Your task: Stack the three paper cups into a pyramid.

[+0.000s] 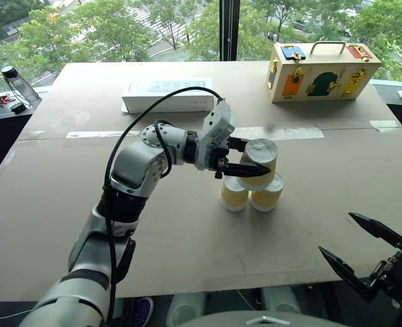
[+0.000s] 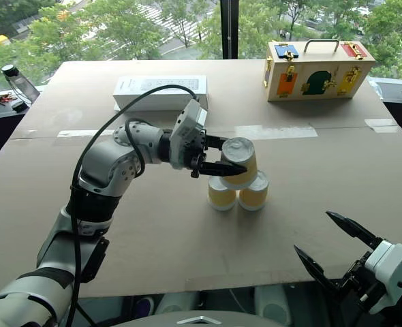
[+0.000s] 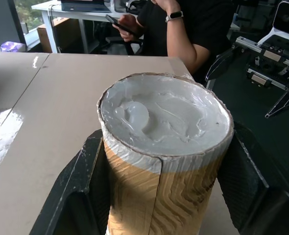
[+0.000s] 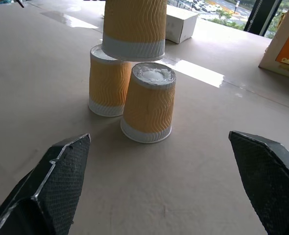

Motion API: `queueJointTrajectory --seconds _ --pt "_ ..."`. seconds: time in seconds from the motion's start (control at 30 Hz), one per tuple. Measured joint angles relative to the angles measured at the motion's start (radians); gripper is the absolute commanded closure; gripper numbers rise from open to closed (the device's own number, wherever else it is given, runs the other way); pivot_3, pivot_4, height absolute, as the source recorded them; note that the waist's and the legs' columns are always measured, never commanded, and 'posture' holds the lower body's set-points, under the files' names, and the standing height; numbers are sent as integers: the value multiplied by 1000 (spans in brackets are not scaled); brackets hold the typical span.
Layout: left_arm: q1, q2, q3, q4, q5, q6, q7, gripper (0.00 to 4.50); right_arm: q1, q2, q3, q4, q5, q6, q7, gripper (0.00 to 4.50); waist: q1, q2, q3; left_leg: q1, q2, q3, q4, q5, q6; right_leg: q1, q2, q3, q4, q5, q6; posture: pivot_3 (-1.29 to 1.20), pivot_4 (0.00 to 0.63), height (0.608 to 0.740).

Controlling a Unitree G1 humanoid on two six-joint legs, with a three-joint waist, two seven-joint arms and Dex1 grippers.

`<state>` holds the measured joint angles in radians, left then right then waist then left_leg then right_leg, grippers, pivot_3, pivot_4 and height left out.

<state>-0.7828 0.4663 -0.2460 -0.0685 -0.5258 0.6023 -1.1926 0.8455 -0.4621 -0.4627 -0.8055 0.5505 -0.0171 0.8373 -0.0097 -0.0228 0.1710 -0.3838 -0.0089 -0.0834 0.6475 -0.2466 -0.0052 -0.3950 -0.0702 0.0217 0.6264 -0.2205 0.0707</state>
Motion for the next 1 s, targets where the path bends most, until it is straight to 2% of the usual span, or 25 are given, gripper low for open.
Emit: queueJointTrajectory --seconds 0.27,0.3,0.57,0.7,0.77,0.8,0.87,1.0 --pt "0 -34 -10 31 37 -32 1 2169 -30 -23 -15 11 9 -5 8 0 0 0 0 0 0 0 0 0 0 0 0 0 0 0 0 0 150 740" --pt "0 -43 -11 40 49 -34 4 2169 -95 -93 -39 45 49 16 31 0 -3 0 0 0 0 2 1 0 0 0 0 1 0 1 -1 0 150 740" --pt "1 -45 -10 39 51 -25 8 2169 -246 -314 -182 184 236 106 181 0 0 0 1 0 -1 1 2 0 0 1 0 1 0 3 0 0 150 740" --pt "1 -44 -10 39 51 -20 8 2169 -295 -374 -226 228 296 162 243 0 2 0 1 0 0 0 1 0 0 1 0 -1 0 4 1 0 150 740" --pt "1 -44 -10 39 51 -19 6 1155 -310 -387 -227 236 304 178 263 0 2 0 1 0 0 0 1 0 0 1 0 -1 0 4 1 0 150 740" --pt "2 -45 -10 39 51 -19 6 994 -317 -389 -227 238 305 188 274 0 3 0 1 -1 -1 0 1 0 0 1 0 -1 -1 4 1 0 150 740" --pt "3 -47 -8 39 51 -22 6 75 -325 -389 -227 241 305 197 288 0 3 0 1 -1 -1 0 1 0 0 1 0 -1 -1 4 1 0 150 740" --pt "4 -59 14 36 25 -6 19 25 -336 -388 -227 244 304 214 294 0 2 0 1 0 -1 0 1 0 0 1 0 -1 0 4 2 0 150 740"
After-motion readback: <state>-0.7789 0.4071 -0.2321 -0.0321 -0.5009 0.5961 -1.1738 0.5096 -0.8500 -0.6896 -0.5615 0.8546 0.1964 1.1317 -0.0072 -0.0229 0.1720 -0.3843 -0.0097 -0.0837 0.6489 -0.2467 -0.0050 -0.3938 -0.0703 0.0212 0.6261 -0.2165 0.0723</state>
